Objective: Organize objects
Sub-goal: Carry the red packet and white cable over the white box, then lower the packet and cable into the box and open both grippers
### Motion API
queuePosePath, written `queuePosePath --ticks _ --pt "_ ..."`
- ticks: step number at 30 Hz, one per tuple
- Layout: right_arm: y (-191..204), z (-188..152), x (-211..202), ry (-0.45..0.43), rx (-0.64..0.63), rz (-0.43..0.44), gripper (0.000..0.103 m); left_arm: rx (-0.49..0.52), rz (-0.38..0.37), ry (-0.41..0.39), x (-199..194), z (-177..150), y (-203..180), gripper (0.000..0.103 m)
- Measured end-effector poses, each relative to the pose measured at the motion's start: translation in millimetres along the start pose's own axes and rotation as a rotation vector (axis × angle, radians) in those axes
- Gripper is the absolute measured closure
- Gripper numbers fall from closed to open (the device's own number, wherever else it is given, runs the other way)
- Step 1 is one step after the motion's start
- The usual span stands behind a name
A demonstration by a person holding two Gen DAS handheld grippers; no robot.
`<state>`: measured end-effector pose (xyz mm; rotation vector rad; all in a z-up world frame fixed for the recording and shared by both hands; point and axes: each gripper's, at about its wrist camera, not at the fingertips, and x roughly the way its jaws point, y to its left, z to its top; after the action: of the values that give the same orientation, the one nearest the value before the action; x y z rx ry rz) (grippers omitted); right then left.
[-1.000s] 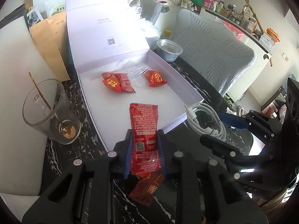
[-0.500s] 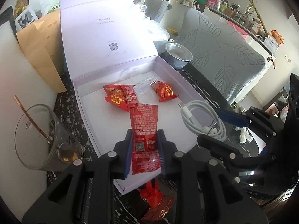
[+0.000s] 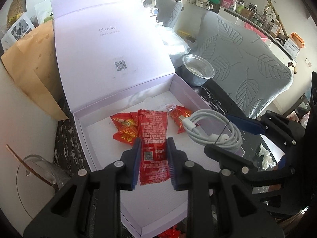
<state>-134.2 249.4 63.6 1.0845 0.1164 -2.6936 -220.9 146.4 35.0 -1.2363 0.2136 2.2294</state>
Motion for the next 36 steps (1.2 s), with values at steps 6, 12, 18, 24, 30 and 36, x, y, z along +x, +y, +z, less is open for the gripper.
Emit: queuePosePath --ticks 6,12,18,24,30,36 --pt "-7 17 9 -0.016 -0.020 0.001 0.052 0.011 0.013 -0.006 9 17 3 0.080" --pt "-12 28 21 -0.015 -0.036 0.006 0.052 0.005 0.022 -0.005 20 30 9 0.080" --pt "-17 37 39 -0.002 -0.049 0.001 0.052 0.000 0.035 0.014 35 37 15 0.080" --pt "-23 40 58 0.018 -0.052 -0.002 0.052 -0.007 0.050 0.039 53 43 20 0.080" --pt "-28 43 73 0.028 -0.047 -0.004 0.052 -0.016 0.062 0.062 66 46 25 0.080" --pt "-32 44 85 0.043 -0.053 -0.024 0.052 -0.031 0.068 0.081 76 48 29 0.080"
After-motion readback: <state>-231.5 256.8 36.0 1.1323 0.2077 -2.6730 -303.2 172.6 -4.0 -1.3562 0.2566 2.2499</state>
